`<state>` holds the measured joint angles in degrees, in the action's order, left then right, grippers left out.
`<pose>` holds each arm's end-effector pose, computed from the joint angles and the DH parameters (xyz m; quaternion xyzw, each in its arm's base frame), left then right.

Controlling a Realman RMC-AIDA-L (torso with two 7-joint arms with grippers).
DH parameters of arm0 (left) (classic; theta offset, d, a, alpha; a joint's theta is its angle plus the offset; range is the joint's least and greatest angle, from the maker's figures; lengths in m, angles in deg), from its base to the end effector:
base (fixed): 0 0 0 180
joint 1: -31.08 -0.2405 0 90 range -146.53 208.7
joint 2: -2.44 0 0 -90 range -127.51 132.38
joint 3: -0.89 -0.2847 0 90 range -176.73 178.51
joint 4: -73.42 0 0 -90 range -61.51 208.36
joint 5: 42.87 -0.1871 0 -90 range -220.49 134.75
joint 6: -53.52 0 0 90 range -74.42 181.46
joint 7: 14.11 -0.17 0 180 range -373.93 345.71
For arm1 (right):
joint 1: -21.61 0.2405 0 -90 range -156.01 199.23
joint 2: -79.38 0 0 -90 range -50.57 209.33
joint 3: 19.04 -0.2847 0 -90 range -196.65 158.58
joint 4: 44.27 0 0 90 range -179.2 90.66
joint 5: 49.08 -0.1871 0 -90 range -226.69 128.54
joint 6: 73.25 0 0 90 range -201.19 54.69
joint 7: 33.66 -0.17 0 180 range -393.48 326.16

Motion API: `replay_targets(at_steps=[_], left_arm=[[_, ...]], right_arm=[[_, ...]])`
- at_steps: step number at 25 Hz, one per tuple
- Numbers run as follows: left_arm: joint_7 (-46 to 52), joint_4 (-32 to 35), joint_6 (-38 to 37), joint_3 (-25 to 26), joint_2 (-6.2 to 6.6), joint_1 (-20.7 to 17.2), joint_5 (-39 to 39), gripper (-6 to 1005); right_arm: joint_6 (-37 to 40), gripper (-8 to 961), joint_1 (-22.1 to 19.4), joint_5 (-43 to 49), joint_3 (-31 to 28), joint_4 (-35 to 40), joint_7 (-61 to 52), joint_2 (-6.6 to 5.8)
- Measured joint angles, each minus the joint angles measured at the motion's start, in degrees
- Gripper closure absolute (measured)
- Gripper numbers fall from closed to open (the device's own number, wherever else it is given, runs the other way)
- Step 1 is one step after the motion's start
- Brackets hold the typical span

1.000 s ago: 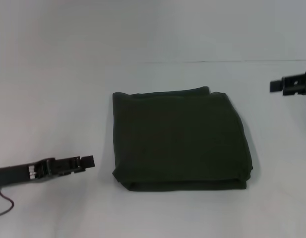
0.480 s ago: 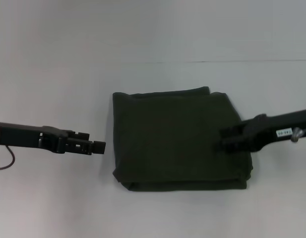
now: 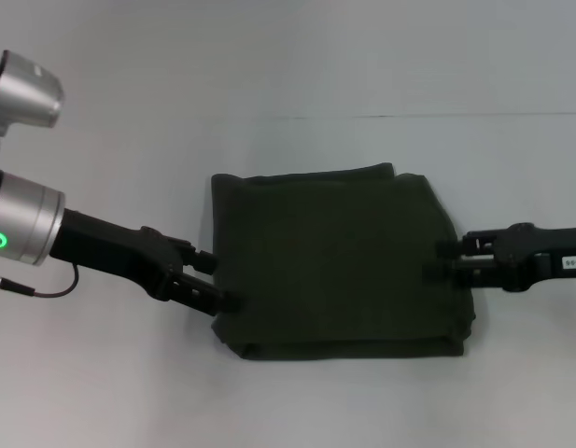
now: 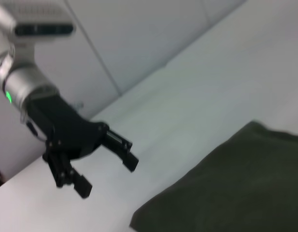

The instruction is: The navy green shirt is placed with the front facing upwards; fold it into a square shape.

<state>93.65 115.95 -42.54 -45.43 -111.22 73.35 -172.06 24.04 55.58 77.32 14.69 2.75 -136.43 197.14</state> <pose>-0.2274 0.3638 -0.0170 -0.9511 -0.2988 -0.0768 0.0135 0.2539 0.3426 -0.0065 -0.9196 0.3353 0.1890 0.0784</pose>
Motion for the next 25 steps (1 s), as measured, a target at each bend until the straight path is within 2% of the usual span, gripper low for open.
replay_targets(at_steps=[1,3,9,18,25], left_arm=[[0.0,0.0,0.0,0.0,0.0,0.0,0.0,49],[-0.8,0.3,1.7,-0.7,-0.81,0.4,0.0,50],[-1.0,2.1,5.4,-1.0,-2.68,0.3,0.0,52],[6.4,1.6,6.4,-1.2,-2.59,1.8,0.2,51],[7.3,1.7,7.7,-1.0,-3.46,2.2,0.7,52]], right_arm=[[-0.2,340,-0.4,-0.7,-0.2,0.0,0.2,-0.1],[-1.0,340,-0.8,-1.3,-0.4,0.0,0.8,-0.12],[-4.2,340,-1.3,-1.6,-0.2,-0.1,4.5,0.77],[-5.9,340,-0.2,-1.8,0.2,0.7,10.2,0.17],[-9.3,340,0.1,-1.8,1.2,0.5,13.3,1.04]])
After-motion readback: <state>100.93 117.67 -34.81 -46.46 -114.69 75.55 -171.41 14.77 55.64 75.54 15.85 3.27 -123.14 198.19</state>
